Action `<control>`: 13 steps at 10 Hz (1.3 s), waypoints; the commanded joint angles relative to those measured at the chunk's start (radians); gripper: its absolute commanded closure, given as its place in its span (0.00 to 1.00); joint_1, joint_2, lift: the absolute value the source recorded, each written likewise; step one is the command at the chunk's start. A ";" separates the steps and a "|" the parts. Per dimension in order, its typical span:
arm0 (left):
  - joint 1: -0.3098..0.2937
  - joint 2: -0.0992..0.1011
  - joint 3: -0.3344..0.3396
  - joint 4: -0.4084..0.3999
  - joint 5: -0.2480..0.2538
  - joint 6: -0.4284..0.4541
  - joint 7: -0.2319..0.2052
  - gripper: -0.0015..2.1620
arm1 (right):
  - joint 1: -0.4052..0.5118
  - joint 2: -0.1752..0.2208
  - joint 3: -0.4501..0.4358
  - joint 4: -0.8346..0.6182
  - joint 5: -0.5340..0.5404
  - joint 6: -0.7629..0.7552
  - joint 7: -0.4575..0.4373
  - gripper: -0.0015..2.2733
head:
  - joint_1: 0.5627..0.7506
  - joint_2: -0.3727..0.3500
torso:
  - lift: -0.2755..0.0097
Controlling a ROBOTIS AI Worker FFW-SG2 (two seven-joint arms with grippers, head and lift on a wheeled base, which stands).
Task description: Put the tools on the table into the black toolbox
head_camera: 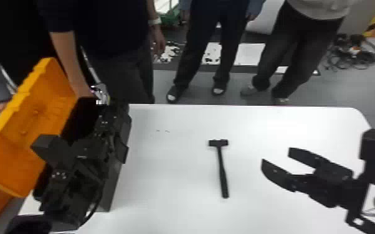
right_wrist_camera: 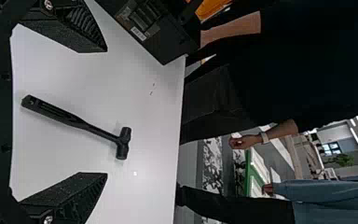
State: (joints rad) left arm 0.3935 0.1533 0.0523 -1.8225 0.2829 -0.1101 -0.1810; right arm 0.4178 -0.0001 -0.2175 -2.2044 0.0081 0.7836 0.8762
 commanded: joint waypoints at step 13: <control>0.027 -0.008 0.109 0.149 -0.024 -0.197 0.075 0.00 | 0.139 0.001 -0.189 0.110 -0.235 -0.447 -0.011 0.03 | 0.70 0.70 | 0.83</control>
State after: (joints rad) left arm 0.4045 0.1461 0.1574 -1.6425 0.2585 -0.3352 -0.1068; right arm 0.5568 0.0000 -0.4063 -2.0985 -0.2247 0.3393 0.8651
